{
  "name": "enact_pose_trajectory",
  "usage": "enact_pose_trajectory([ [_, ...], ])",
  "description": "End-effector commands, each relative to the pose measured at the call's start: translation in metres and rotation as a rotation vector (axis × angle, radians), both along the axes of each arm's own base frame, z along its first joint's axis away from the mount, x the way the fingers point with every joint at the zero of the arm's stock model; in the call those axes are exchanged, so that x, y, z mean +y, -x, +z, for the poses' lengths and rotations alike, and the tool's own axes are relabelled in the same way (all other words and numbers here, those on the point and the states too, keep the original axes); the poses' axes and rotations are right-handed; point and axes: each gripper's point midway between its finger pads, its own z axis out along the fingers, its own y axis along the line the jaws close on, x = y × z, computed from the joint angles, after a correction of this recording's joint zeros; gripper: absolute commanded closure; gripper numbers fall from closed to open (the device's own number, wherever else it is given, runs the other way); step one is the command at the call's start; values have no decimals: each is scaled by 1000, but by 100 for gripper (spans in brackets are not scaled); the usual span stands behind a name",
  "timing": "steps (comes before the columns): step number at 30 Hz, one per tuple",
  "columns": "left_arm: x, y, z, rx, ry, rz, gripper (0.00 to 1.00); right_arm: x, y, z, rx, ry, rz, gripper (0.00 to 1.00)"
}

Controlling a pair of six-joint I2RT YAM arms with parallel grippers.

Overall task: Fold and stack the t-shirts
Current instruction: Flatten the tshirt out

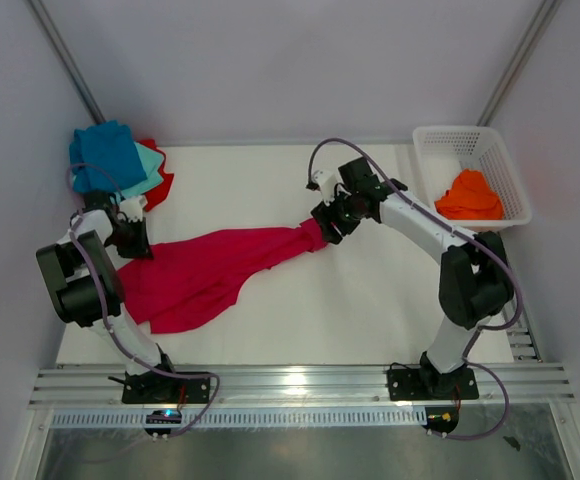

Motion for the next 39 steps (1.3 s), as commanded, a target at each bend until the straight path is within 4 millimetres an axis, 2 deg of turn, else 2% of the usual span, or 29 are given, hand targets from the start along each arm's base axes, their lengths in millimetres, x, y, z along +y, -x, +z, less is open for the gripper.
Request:
enact_pose_trajectory([
  [1,-3,-11,18,-53,37,-11,100,3,-14,-4,-12,19,-5,36],
  [2,-4,-9,21,-56,39,-13,100,4,-15,-12,9,26,-9,36],
  [4,-6,-9,25,-65,45,-20,100,7,-24,-13,4,29,-16,36],
  [5,-7,-7,26,-62,46,-25,100,7,-27,-21,15,44,-19,36],
  [9,-9,-3,36,-83,40,-37,100,14,-43,-21,5,39,-31,36],
  [13,-10,0,37,-85,38,-40,100,25,-52,-22,23,7,-33,36],
  [20,-10,5,34,-76,28,-48,100,38,-47,-12,43,-28,-3,36],
  [23,-11,3,33,-75,37,-43,100,41,-39,-14,57,-13,23,36],
  [29,-14,3,32,-76,58,-40,100,47,-18,-32,115,1,61,36],
  [32,-16,4,34,-76,65,-45,100,48,-14,-43,130,7,56,36],
  [35,-20,5,37,-85,84,-48,100,47,-14,-51,126,27,49,36],
  [39,-30,10,48,-104,122,-52,100,44,-26,-55,78,44,8,36],
])
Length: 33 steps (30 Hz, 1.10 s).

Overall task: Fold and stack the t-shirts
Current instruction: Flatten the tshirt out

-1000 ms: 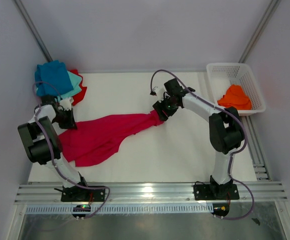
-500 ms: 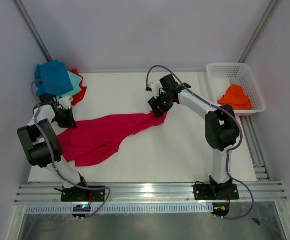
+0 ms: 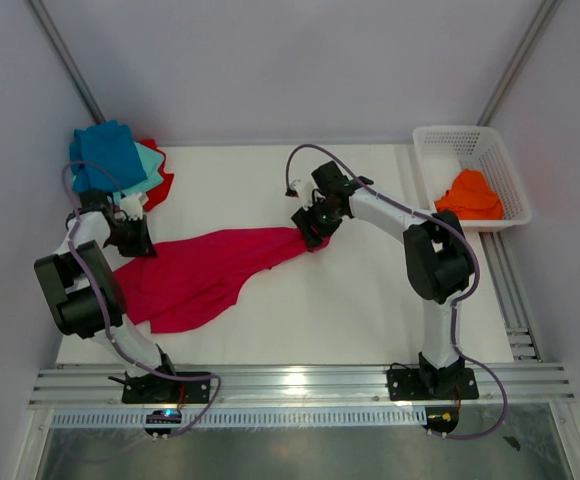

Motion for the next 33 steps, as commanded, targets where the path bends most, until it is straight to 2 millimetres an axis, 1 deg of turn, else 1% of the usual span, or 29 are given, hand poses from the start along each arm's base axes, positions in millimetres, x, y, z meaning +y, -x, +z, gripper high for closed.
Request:
enact_pose_trajectory([
  [1,-13,3,26,-60,62,-5,100,2,-17,0,-69,3,-38,36],
  [5,-17,4,33,-78,72,-13,100,-1,-24,-4,-94,22,-70,36],
  [6,-17,5,34,-77,72,-13,100,-5,-28,-4,-113,41,-92,36],
  [7,-17,5,33,-74,73,-12,100,-5,-34,-2,-137,38,-117,36],
  [8,-17,6,33,-75,69,-16,100,-8,-33,-5,-139,48,-126,36],
  [9,-17,6,32,-74,72,-15,100,-9,-36,-5,-152,56,-134,39],
  [10,-17,6,32,-72,75,-15,100,-9,-36,-6,-154,57,-139,46],
  [11,-18,6,32,-71,79,-18,100,-10,-35,-8,-152,60,-143,59],
  [13,-19,6,32,-71,85,-18,100,-12,-34,-10,-147,65,-145,97],
  [18,-20,2,38,-88,94,-19,100,-11,-30,-5,-149,55,-121,97],
  [22,-23,-5,47,-112,117,-17,100,-19,-44,6,-233,81,-163,97],
  [23,-22,-7,48,-117,123,-14,100,-23,-50,13,-272,100,-181,97],
  [24,-21,-13,51,-128,124,-7,100,-24,-57,19,-308,97,-189,97],
  [26,-20,-23,55,-147,138,7,100,-31,-72,34,-382,125,-238,97],
  [27,-19,-29,57,-157,146,18,100,-36,-83,46,-439,139,-279,97],
  [28,-17,-43,65,-175,166,42,100,-36,-93,61,-482,127,-316,97],
  [29,-19,-51,71,-191,197,45,100,-38,-100,72,-520,125,-355,97],
  [30,-20,-58,78,-204,221,50,100,-43,-111,88,-575,121,-412,97],
  [31,-18,-72,93,-236,236,70,100,-41,-116,109,-610,74,-452,97],
  [32,-16,-79,101,-253,235,80,100,-40,-123,127,-653,28,-484,97],
  [33,-14,-86,110,-277,216,83,100,-41,-124,140,-680,6,-507,97],
])
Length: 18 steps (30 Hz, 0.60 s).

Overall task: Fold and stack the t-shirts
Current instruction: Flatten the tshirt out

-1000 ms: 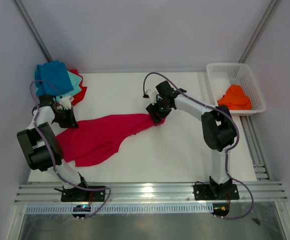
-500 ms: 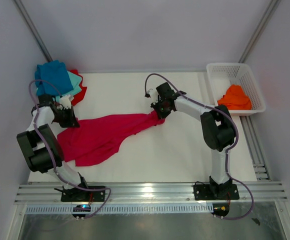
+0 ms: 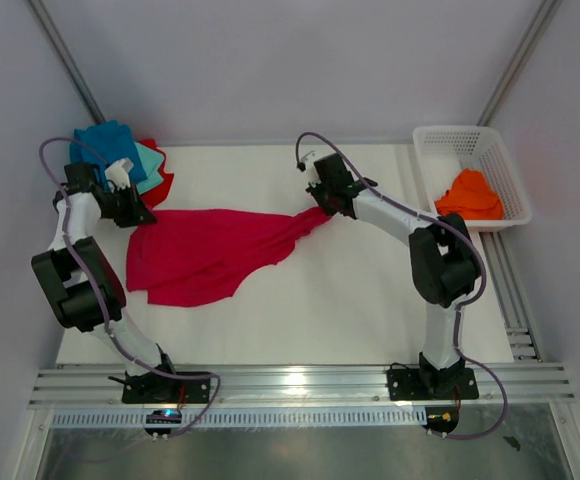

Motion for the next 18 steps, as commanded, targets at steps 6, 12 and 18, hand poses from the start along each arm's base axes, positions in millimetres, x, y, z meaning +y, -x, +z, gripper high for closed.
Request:
enact_pose_trajectory([
  [6,-14,-63,141,-348,-98,-14,100,-7,-42,211,-491,-190,-133,97],
  [12,-37,-67,240,-503,-81,-45,100,-20,-35,299,-638,-176,-117,97],
  [18,-38,-53,296,-636,-124,-8,100,-33,-18,343,-715,-188,-123,97],
])
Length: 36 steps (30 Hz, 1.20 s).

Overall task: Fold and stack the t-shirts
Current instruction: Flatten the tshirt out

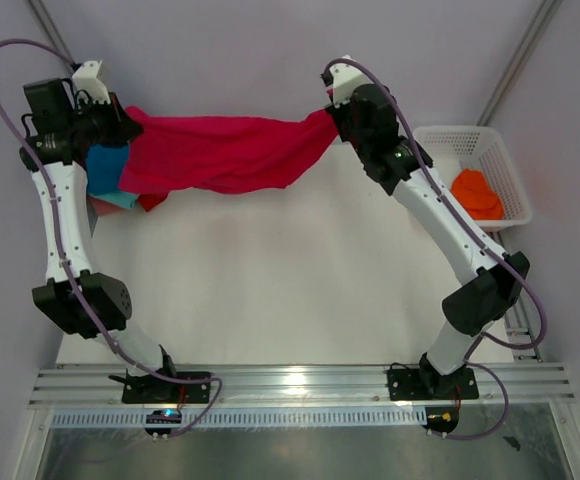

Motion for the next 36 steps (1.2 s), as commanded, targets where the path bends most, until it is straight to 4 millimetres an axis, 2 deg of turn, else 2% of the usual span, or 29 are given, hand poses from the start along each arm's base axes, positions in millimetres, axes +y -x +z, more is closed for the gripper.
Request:
enact_pose_trajectory([
  [1,-2,24,53,-113,-5,42,100,-20,17,43,-80,10,-36,97],
  [3,2,28,65,-147,-24,77,100,-24,21,50,-98,9,-49,97],
  [4,2,33,75,-170,-30,82,100,-28,25,55,-107,4,-57,97],
  [7,-6,48,86,-199,-28,65,100,-35,38,70,-134,-19,-54,97],
  [12,-18,68,78,-168,-8,23,100,-39,65,79,-112,-41,0,97],
  [14,-21,72,67,-138,0,11,100,-38,76,76,-89,-38,36,97],
  [16,-23,72,57,-115,14,-7,100,-38,78,69,-72,-25,43,97],
  [17,-23,67,42,-80,25,-10,100,-39,77,66,-68,-18,34,97],
  [18,-22,63,36,-65,35,-13,100,-40,74,61,-63,6,31,97],
  [20,-24,55,18,-15,57,-37,100,-41,65,42,-32,42,3,97],
  [21,-24,45,-3,43,68,-46,100,-41,61,36,-24,65,-3,97],
  [23,-22,36,-23,92,47,-56,100,-42,53,24,-12,80,-25,97],
  [24,-24,28,-43,132,29,-72,100,-41,48,13,5,99,-30,97],
  [28,-26,11,-78,187,-48,-78,100,-38,34,7,-1,121,-40,97],
  [31,-34,3,-87,207,-44,-101,100,-35,21,13,-23,128,-45,97],
  [33,-41,0,-81,198,-32,-130,99,-37,12,22,-42,156,-53,97],
  [34,-43,-1,-79,205,-26,-136,96,-36,2,34,-63,150,-70,97],
  [35,-45,-1,-78,204,-21,-144,96,-38,-2,33,-44,141,-78,97],
  [36,-45,0,-77,203,-20,-144,94,-47,-6,57,-78,98,-101,97],
])
